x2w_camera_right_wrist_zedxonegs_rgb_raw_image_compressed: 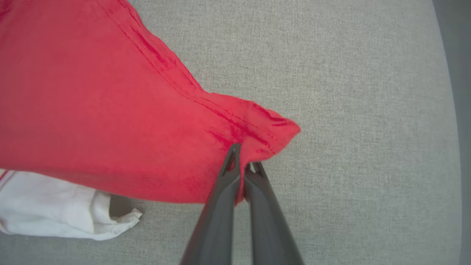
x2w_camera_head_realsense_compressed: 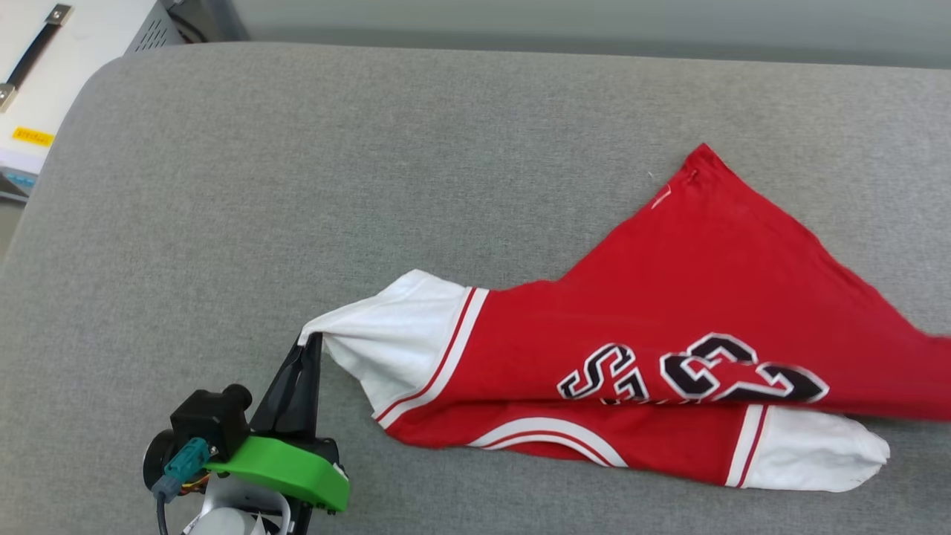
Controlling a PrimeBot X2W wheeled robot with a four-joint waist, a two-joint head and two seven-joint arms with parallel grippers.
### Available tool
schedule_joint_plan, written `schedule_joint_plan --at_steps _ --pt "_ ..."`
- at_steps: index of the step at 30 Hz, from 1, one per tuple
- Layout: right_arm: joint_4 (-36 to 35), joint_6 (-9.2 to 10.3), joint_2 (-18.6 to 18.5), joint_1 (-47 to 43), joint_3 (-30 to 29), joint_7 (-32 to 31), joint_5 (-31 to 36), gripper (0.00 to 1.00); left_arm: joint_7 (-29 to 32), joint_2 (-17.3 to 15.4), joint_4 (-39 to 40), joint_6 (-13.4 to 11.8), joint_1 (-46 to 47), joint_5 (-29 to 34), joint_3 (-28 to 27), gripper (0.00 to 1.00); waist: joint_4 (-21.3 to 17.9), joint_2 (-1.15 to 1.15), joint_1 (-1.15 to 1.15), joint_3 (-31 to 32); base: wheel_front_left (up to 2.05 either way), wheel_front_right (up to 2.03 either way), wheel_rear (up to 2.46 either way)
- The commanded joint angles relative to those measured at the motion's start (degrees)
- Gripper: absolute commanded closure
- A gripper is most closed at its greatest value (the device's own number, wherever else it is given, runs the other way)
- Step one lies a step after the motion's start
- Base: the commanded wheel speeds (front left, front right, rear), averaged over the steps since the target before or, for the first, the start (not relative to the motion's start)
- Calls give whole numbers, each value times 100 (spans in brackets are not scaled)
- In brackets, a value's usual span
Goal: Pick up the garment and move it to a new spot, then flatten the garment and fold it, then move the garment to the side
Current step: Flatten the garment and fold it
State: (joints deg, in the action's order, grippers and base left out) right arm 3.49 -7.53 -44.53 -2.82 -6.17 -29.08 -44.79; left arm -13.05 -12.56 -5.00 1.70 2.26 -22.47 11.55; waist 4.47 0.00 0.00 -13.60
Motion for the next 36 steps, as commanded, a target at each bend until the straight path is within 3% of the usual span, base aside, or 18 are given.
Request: schedule_joint_plan --at_steps 1,12,13,14,19,26,31,36 --pt "-150 4 251 -291 -178 -38 49 100 3 -46 21 -52 -67 50 -16 100 -87 0 0 85 0 0 0" --pt "-586 4 2101 -2002 -1068 -439 225 100 4 -99 -104 -50 -8 55 65 100 40 0 0 81 0 0 0" --pt "-610 4 2147 -1997 -1118 -416 242 73 1 -100 -114 -52 -8 53 68 100 44 0 0 87 0 0 0" --pt "-654 4 2187 -1967 -1165 -396 249 0 -3 -102 -125 -56 -10 51 69 100 45 0 0 98 0 0 0" --pt "-1076 4 2078 -1612 -1416 -292 206 0 -10 -106 -146 -56 -4 50 108 100 68 0 0 120 0 0 0" --pt "-1748 4 1410 -498 -1444 -398 228 0 -16 -80 -130 -45 136 82 207 100 205 0 0 -1 0 0 0" --pt "-1768 4 892 683 -734 -853 293 0 -23 -41 -139 -15 316 112 295 100 338 0 0 -156 0 0 0" --pt "-1315 4 512 1953 423 -1672 551 0 -42 10 -153 27 532 146 388 100 489 0 0 -337 0 0 0"
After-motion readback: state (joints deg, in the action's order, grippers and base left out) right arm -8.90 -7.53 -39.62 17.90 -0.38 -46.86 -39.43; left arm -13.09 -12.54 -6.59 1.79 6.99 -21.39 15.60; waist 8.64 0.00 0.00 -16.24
